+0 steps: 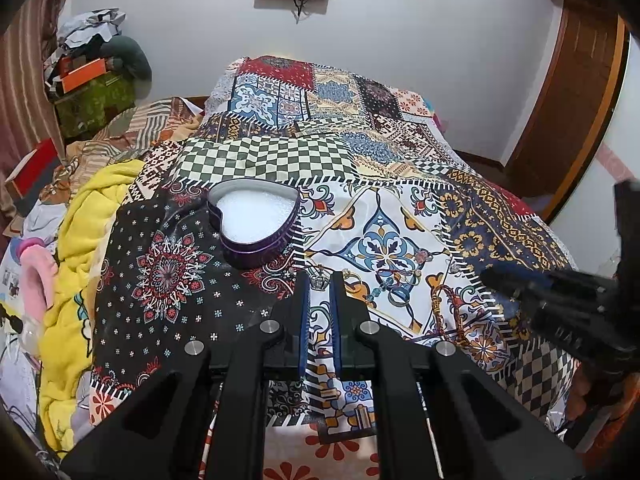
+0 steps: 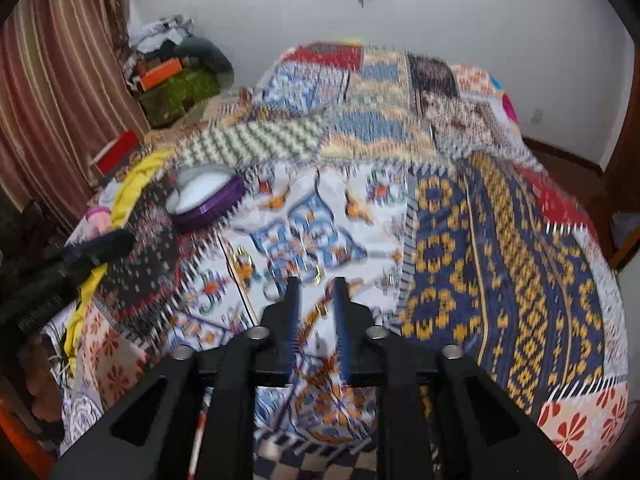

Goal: Organize jewelry
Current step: 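Lift the braided bracelet with the right tool while the left tool grasps a small silver earring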

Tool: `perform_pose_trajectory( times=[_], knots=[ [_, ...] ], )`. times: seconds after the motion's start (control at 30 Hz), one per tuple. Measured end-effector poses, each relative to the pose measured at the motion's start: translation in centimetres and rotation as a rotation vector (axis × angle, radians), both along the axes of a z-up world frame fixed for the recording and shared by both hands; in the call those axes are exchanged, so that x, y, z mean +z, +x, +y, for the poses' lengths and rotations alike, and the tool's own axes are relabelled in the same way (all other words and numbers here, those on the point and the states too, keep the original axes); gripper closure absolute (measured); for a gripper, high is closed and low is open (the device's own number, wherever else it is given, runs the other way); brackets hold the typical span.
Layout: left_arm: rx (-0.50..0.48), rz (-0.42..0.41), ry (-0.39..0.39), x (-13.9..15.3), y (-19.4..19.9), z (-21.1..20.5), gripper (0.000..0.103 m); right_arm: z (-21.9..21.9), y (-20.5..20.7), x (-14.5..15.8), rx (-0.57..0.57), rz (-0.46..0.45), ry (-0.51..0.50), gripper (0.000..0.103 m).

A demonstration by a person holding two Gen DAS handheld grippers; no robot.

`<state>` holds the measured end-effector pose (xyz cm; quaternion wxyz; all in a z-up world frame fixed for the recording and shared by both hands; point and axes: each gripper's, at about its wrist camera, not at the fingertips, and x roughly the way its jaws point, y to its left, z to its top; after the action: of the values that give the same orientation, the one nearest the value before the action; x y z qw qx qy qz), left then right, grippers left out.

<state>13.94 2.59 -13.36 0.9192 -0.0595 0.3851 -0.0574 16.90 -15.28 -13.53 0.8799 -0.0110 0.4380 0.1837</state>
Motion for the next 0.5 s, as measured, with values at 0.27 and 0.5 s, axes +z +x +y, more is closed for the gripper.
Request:
perform_pose_trajectory(
  times=[0.27, 0.5],
  knots=[
    [0.004, 0.049, -0.014, -2.0, -0.1, 0.2, 0.095, -0.9, 0.1, -3.3, -0.015, 0.124, -0.016, 0.051],
    [0.018, 0.066, -0.02, -2.9, 0.0, 0.9, 0.095, 0.7, 1.2, -5.0, -0.003, 0.152, -0.034, 0.051]
  ],
)
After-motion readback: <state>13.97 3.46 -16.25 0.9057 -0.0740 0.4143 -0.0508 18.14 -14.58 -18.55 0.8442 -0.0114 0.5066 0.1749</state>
